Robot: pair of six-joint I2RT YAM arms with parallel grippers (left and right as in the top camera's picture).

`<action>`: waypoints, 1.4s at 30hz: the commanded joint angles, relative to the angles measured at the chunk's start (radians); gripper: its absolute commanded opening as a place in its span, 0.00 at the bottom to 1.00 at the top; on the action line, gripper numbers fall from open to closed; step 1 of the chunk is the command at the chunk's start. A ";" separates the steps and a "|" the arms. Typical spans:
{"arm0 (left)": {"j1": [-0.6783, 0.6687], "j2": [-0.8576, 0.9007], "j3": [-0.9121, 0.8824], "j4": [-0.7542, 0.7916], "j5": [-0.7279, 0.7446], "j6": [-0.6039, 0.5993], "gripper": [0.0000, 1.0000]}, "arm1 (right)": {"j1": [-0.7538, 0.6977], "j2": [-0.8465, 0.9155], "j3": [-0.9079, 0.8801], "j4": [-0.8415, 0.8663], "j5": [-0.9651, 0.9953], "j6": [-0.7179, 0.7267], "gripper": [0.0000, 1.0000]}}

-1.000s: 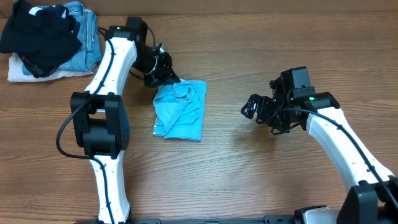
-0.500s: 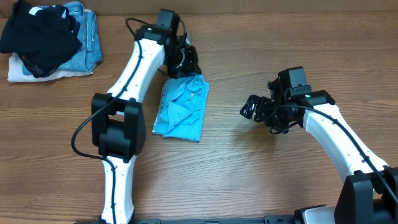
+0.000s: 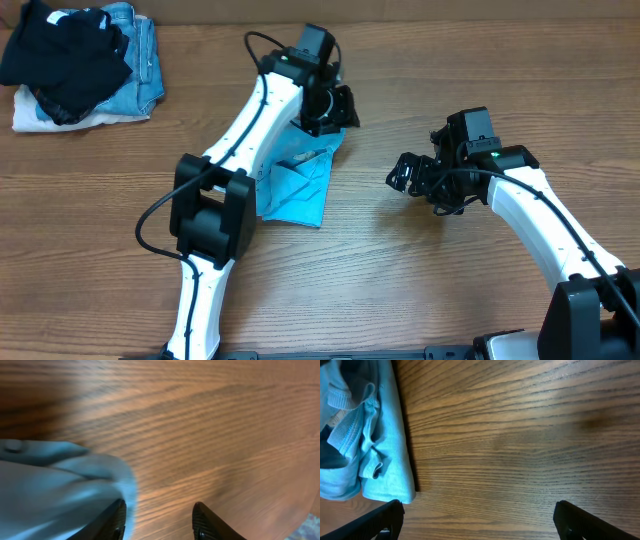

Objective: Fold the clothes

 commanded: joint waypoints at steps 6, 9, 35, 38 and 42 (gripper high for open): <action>0.018 0.002 0.108 -0.090 -0.005 0.021 0.48 | 0.003 0.002 -0.004 -0.009 0.003 -0.005 1.00; 0.043 -0.016 0.191 -0.179 -0.010 0.097 0.51 | 0.003 0.002 -0.004 -0.009 0.003 -0.005 1.00; 0.328 -0.209 0.185 -0.711 -0.096 0.395 0.81 | 0.003 0.002 -0.004 -0.028 0.002 -0.002 1.00; 0.323 -0.315 0.039 -0.711 -0.102 0.419 0.81 | 0.003 0.002 -0.004 -0.011 0.002 -0.001 1.00; 0.319 -0.402 -0.109 -0.699 -0.120 0.452 0.84 | 0.003 0.002 -0.004 0.023 0.002 -0.001 1.00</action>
